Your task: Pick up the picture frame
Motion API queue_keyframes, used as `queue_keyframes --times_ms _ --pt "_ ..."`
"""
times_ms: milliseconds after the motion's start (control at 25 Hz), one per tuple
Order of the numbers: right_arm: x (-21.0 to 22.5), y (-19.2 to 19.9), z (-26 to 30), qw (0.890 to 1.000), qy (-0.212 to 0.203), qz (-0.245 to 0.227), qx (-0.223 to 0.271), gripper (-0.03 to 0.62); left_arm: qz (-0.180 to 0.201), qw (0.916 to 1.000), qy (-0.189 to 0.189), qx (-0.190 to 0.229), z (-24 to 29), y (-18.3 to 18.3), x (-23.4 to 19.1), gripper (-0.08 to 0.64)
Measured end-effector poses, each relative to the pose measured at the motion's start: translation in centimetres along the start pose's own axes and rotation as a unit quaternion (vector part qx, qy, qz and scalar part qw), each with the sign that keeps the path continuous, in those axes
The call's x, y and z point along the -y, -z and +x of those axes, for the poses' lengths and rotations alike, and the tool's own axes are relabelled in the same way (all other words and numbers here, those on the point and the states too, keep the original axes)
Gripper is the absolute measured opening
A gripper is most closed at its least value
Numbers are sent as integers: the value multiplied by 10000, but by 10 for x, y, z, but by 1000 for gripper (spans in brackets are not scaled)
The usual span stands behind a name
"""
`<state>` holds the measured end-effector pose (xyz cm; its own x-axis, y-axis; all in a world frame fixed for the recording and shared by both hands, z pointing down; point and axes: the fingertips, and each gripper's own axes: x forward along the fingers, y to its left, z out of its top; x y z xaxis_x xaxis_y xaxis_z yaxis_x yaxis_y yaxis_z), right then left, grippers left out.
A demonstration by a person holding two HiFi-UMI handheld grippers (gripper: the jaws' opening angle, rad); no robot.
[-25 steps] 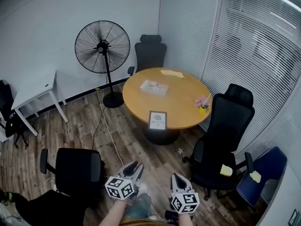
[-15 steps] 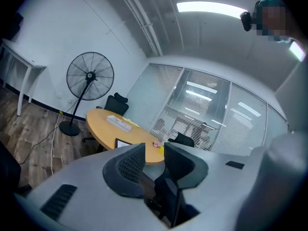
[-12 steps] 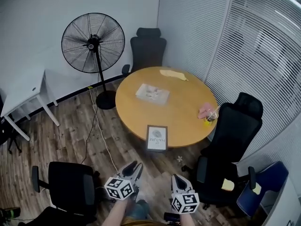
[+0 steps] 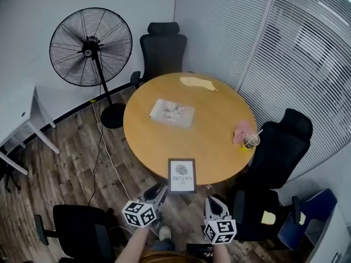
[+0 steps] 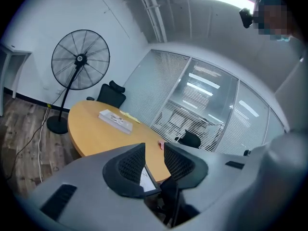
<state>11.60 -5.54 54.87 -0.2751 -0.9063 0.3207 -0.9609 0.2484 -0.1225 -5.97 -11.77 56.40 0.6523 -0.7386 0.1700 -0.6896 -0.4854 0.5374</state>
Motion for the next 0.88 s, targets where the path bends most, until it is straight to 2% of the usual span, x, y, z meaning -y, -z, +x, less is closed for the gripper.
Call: queue_keyframes --times_ms 320,440,720,880 --pt "22 -21 17 9985 496 -121 201 12 39 9995 206 -243 30 -4 -10 140" --pt "24 -18 22 9987 470 -101 160 12 162 9993 160 -310 33 -2 -9 144" --pt "21 -10 38 9991 308 -304 7 12 237 9985 -23 -501 45 7 -22 143" --pt "28 2 45 9992 269 -260 -123 12 226 9977 -88 -626 50 17 -28 143"
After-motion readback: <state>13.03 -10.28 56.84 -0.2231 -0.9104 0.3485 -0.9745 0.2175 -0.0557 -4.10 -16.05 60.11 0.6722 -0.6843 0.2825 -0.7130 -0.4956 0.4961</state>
